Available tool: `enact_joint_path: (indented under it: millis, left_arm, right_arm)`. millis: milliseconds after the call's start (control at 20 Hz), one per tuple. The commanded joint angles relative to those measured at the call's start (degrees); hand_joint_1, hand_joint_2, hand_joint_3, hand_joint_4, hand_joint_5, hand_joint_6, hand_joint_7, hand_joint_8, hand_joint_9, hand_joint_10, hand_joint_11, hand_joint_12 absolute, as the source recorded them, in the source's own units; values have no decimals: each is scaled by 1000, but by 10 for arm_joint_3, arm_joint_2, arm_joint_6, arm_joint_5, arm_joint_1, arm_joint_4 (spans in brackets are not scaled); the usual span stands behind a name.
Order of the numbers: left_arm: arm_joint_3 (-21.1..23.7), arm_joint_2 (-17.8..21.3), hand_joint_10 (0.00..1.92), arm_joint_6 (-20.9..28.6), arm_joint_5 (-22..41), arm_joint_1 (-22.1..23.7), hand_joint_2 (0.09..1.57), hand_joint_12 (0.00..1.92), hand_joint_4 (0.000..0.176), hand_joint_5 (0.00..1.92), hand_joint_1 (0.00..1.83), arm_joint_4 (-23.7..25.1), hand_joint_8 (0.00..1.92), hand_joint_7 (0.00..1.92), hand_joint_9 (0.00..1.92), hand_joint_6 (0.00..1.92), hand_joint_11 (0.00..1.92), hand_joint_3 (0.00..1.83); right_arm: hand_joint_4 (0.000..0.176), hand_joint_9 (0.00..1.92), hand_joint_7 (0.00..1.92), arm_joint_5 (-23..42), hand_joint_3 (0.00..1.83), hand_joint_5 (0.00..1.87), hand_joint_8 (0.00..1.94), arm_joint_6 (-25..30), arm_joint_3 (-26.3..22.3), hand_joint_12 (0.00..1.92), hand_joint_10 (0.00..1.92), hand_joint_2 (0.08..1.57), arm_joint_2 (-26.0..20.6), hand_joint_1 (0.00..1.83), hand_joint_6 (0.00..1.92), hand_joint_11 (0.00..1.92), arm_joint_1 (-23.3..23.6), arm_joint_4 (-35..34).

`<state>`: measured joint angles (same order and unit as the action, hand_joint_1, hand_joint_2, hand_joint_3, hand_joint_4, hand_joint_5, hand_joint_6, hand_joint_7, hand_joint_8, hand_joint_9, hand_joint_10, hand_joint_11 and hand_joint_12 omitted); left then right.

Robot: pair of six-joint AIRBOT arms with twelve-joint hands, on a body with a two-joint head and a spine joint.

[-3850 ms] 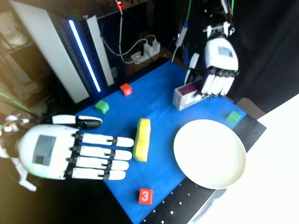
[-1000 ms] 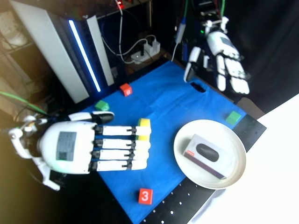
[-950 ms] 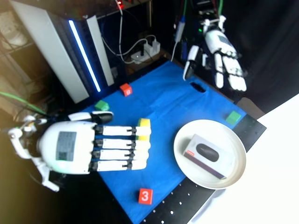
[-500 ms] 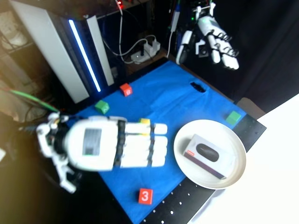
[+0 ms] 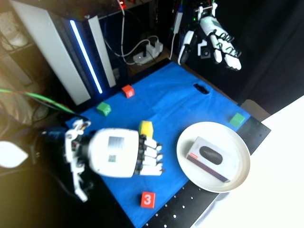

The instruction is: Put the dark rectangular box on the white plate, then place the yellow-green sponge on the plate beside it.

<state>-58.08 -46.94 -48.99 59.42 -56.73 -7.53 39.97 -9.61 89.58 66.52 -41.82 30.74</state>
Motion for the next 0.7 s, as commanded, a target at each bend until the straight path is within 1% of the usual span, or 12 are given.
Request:
enact_joint_path:
  millis: [0,50,100,150,200,350,400,450,500,550,600,650]
  left_arm:
    - [0,0,0,1,71,4,852,0,176,0,842,-7,0,0,0,0,0,0]
    - [0,-1,0,1,71,4,863,0,175,0,860,-7,0,0,0,0,0,3]
    - [0,-1,0,1,71,4,864,1,171,0,861,-7,0,0,0,0,1,3]
    - [0,-1,0,1,71,4,872,0,172,0,875,-7,0,0,0,0,0,6]
    - [0,-1,0,1,71,3,865,4,171,0,876,-7,0,0,0,0,9,2]
    - [0,-1,0,1,71,2,860,12,175,0,881,-7,0,0,0,0,25,0]
    - [0,-2,0,1,71,2,859,20,173,5,877,-7,0,0,0,2,43,0]
    - [0,-3,0,1,71,2,854,20,175,9,878,-7,0,0,0,3,40,0]
    - [0,-4,0,1,71,2,851,20,175,8,881,-7,0,0,0,2,38,0]
    - [-1,-5,0,1,71,2,845,14,176,2,885,-7,0,0,0,0,22,0]
    - [-2,-7,0,1,70,2,844,8,176,0,888,-7,0,0,0,0,6,0]
    - [-2,-7,0,1,70,2,842,4,170,0,876,-7,0,0,0,0,0,0]
  right_arm:
    - [0,841,1031,52,0,862,1026,3,1,1660,1283,1131,0,1222,1145,659,9,-22]
    - [0,808,965,52,4,874,1161,3,1,1746,1374,1144,0,1209,1100,662,10,-22]
    - [0,798,952,52,2,876,1185,3,2,1777,1405,1149,0,1204,1093,664,12,-22]
    - [0,847,992,52,0,898,1181,3,2,1788,1412,1136,0,1233,988,722,16,-22]
    - [0,842,995,53,0,905,1183,3,1,1785,1408,1133,0,1239,965,732,20,-22]
    - [0,787,980,54,1,860,1092,3,3,1555,1182,1144,0,1213,1121,659,46,-29]
    - [0,811,993,56,0,885,1088,3,7,1536,1175,1136,1,1219,1068,692,54,-39]
    - [0,838,1005,66,0,878,1017,3,18,1391,1060,1133,9,1217,1120,709,60,-58]
    - [18,840,990,69,0,890,1012,3,24,1334,987,1133,14,1212,1126,699,63,-66]
    - [22,835,991,72,0,899,1016,3,32,1345,986,1130,22,1212,1109,697,70,-75]
    - [13,861,1013,73,0,911,1002,3,48,1342,976,1122,36,1219,1073,722,84,-84]
    - [21,837,974,73,0,980,1066,3,54,1412,1014,1114,43,1222,964,717,91,-85]
